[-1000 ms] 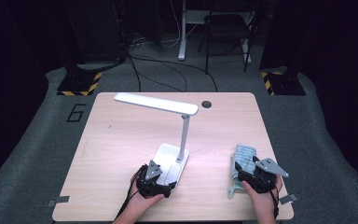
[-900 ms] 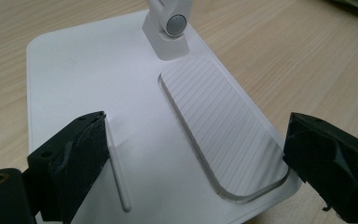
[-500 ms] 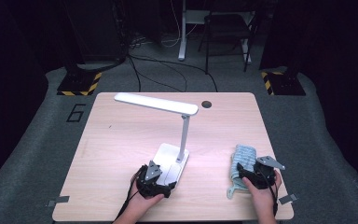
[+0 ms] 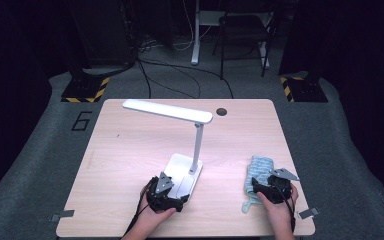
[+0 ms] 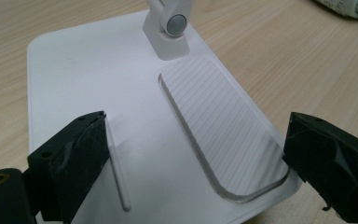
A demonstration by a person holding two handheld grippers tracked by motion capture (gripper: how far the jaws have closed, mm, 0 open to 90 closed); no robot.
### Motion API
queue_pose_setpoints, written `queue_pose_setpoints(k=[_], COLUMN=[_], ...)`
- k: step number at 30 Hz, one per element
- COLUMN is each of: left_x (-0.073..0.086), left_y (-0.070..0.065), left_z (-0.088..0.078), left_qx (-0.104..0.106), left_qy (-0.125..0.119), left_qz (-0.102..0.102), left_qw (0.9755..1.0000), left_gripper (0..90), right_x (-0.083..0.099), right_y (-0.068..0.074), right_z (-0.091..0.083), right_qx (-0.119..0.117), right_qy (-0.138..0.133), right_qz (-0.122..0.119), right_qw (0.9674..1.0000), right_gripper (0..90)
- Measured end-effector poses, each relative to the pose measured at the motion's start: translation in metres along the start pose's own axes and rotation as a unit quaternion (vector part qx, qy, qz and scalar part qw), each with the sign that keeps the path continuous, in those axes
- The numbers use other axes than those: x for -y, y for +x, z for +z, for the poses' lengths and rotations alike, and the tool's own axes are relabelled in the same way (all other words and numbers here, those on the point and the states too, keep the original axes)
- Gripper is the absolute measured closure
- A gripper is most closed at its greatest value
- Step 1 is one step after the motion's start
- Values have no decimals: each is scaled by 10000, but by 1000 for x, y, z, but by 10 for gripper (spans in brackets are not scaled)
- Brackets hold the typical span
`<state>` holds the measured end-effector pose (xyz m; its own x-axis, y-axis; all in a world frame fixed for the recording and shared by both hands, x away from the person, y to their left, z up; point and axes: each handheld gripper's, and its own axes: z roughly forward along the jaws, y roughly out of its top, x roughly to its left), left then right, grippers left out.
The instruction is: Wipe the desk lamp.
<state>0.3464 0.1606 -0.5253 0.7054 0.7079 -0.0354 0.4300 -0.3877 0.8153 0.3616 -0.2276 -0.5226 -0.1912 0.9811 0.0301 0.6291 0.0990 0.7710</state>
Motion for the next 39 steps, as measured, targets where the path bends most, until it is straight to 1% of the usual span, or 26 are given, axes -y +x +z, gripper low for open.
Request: queue_pose_setpoints(k=[4,7,9,12,14,15,16,17,18,19,20,21,22,23,24,25,26,27,30,31,32,33,35,37,39], left_x=[0,0,0,0,0,0,0,0,0,0,0,0,0,0,0,0,0,0,0,0,0,0,0,0,0], left_y=[0,0,0,0,0,0,0,0,-1,-1,-1,-1,-1,-1,-1,-1,-1,-1,-1,-1,-1,-1,-1,-1,-1], left_z=[0,0,0,1,1,1,0,1,1,1,1,1,1,1,1,1,1,1,2,1,1,1,2,1,1], left_qx=[-13,-3,-3,-18,-47,-48,-10,-37,-69,-69,-74,-57,-64,-76,-76,-79,-40,-100,-107,-116,-117,-119,-118,-105,-102], left_qy=[-19,-21,-24,-40,-67,-68,-24,-41,-74,-74,-67,-40,-54,-68,-64,-64,-19,-58,-73,-69,-69,-70,-72,-58,-61], left_qz=[23,4,0,0,-5,-10,-7,-18,-26,-26,-27,-20,-25,-28,-29,-28,-25,-22,-34,-10,-15,-13,-25,-12,-37], left_qw=[10000,10000,10000,10000,10000,10000,10000,10000,9999,9999,9999,10000,10000,9999,9999,9999,10000,9999,9999,9999,9999,9999,9999,9999,9999], left_gripper=[68,68,68,68,68,68,68,69,69,69,69,69,69,69,69,69,69,70,70,70,70,70,70,70,70], right_x=[0,0,-1,-1,-2,-2,-2,-2,-3,-3,-4,-5,-6,-7,-9,-10,-13,-16,-26,-28,-30,-32,-36,-40,-44], right_y=[2,2,3,6,7,8,8,11,12,12,16,18,20,24,26,30,35,40,54,58,64,69,78,86,96], right_z=[2,2,2,1,1,1,1,0,1,1,1,2,2,2,2,1,-1,-3,-8,-8,-8,-7,-5,-2,0], right_qx=[-35,-111,-156,-275,-346,-366,-401,-436,-456,-456,-582,-633,-682,-760,-881,-972,-996,-991,-1008,-1059,-1057,-1095,-1177,-1285,-1385], right_qy=[20,39,75,90,79,94,87,84,112,112,125,114,130,141,135,80,69,-54,-184,-183,-198,-206,-166,-197,-206], right_qz=[26,-38,-95,-188,-261,-217,-291,-219,-302,-302,-253,-232,-315,-264,-294,-270,-346,-474,-698,-672,-695,-760,-763,-739,-664], right_qw=[10000,9999,9998,9994,9990,9991,9987,9988,9984,9984,9979,9977,9971,9967,9956,9949,9944,9939,9923,9919,9918,9909,9900,9888,9879], right_gripper=[214,267,322,429,470,498,533,545,569,569,602,611,620,627,629,629,629,629,626,624,622,621,620,620,620])
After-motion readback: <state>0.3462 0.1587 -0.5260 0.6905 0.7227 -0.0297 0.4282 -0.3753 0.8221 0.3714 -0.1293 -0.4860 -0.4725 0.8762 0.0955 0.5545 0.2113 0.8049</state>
